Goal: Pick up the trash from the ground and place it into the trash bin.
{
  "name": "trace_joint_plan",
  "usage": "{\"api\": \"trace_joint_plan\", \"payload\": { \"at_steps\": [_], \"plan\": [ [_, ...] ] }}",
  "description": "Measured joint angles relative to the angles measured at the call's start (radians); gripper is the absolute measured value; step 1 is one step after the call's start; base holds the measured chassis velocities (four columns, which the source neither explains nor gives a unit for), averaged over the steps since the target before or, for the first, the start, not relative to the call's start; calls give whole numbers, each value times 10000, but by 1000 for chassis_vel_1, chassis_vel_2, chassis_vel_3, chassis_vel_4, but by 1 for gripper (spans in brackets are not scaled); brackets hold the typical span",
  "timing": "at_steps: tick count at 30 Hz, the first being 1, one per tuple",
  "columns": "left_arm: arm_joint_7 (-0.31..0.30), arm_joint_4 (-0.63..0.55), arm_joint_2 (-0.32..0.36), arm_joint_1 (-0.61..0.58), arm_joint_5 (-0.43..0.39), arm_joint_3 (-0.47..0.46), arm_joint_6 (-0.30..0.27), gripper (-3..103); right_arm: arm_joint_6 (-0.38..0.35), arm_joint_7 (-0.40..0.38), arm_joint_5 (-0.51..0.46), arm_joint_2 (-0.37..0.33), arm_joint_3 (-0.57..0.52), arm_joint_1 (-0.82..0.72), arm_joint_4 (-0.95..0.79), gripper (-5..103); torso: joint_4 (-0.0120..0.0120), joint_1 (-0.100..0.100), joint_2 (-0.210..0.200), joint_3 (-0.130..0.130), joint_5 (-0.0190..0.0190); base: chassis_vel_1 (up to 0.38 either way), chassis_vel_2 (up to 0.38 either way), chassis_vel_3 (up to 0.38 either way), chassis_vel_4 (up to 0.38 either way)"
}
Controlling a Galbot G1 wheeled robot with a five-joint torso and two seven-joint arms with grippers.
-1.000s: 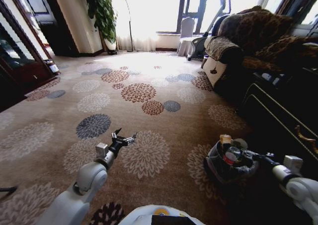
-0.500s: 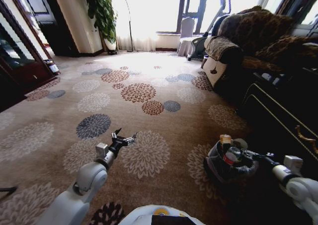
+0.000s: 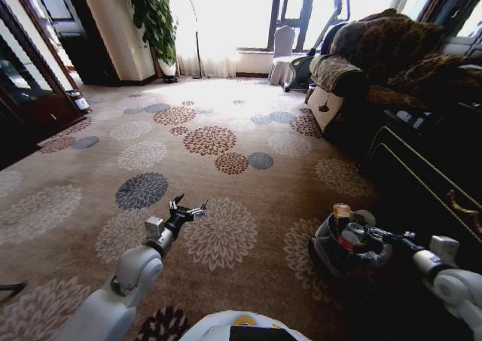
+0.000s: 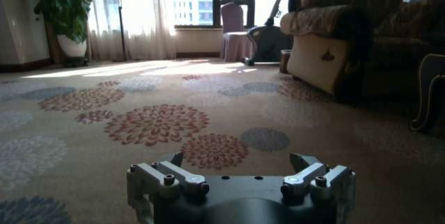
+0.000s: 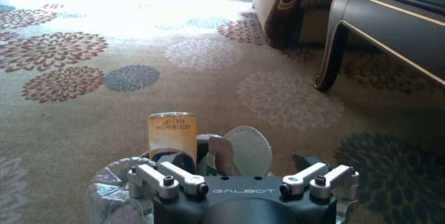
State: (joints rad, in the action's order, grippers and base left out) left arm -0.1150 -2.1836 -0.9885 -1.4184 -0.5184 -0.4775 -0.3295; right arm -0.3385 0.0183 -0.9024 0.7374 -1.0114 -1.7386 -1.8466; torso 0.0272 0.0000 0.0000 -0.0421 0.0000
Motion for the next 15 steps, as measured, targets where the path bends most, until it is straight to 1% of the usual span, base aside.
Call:
{"api": "trace_joint_plan", "payload": {
  "at_steps": [15],
  "plan": [
    [0, 0, 0, 0, 0, 0, 0, 100, -4, 0, 1, 0, 1, 1, 2, 100, 0, 0, 0, 0, 0, 0, 0, 0, 0]
  ]
}}
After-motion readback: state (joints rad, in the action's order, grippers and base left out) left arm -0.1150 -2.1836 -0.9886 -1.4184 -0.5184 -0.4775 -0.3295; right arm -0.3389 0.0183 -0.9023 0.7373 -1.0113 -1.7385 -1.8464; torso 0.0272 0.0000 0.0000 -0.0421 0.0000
